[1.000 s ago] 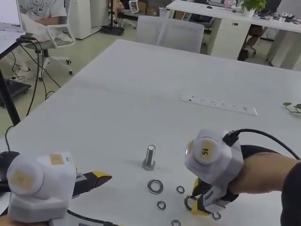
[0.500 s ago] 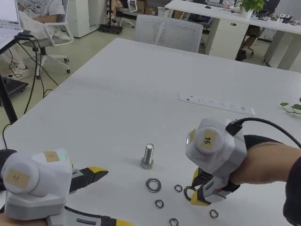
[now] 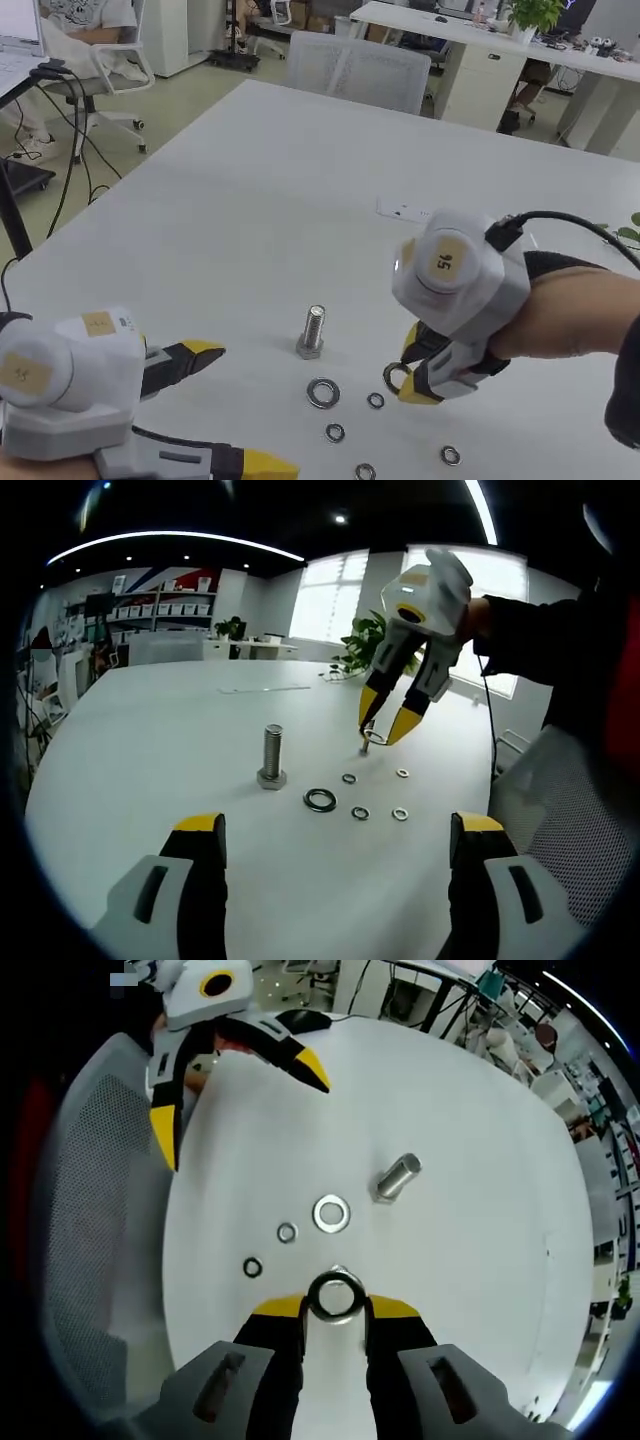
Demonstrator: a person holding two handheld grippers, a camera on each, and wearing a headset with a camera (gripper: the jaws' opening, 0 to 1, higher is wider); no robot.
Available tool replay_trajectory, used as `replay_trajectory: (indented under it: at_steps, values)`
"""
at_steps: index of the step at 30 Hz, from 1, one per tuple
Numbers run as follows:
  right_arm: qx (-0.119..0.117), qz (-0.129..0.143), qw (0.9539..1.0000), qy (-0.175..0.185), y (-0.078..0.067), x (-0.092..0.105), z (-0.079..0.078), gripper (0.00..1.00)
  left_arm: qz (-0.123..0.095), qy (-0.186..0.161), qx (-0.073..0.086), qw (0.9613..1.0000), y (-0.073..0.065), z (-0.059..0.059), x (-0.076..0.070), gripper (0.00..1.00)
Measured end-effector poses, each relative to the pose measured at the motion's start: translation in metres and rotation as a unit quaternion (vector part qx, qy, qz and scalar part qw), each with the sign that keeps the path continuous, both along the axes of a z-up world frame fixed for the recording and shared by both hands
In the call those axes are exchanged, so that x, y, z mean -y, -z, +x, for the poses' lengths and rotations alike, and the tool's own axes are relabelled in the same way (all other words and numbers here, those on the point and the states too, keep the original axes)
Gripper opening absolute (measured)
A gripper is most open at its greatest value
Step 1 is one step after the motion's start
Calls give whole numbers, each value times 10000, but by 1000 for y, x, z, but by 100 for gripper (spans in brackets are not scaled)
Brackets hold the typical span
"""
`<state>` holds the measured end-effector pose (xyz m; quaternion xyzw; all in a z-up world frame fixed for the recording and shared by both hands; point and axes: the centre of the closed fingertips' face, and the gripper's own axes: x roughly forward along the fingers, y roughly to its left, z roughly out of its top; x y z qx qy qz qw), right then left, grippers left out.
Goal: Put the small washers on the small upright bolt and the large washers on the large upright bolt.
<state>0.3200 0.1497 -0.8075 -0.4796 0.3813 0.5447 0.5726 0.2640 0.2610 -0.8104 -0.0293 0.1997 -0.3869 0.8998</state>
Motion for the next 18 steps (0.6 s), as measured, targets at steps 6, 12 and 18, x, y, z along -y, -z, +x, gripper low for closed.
replay_trajectory:
  at_steps: [6, 12, 18]
  values:
    - [105, 29, 9999, -54, -9, -7, 5, 23, -41, -36, 123, 9999, -4, 1, -1, 92]
    - [202, 45, 9996, -171, -20, -20, 11, 23, -90, -95, 201, 9997, -8, 1, -3, 91]
    - [291, 48, 9991, -304, -29, -34, 20, 23, -126, -121, 255, 9995, -10, 2, -5, 91]
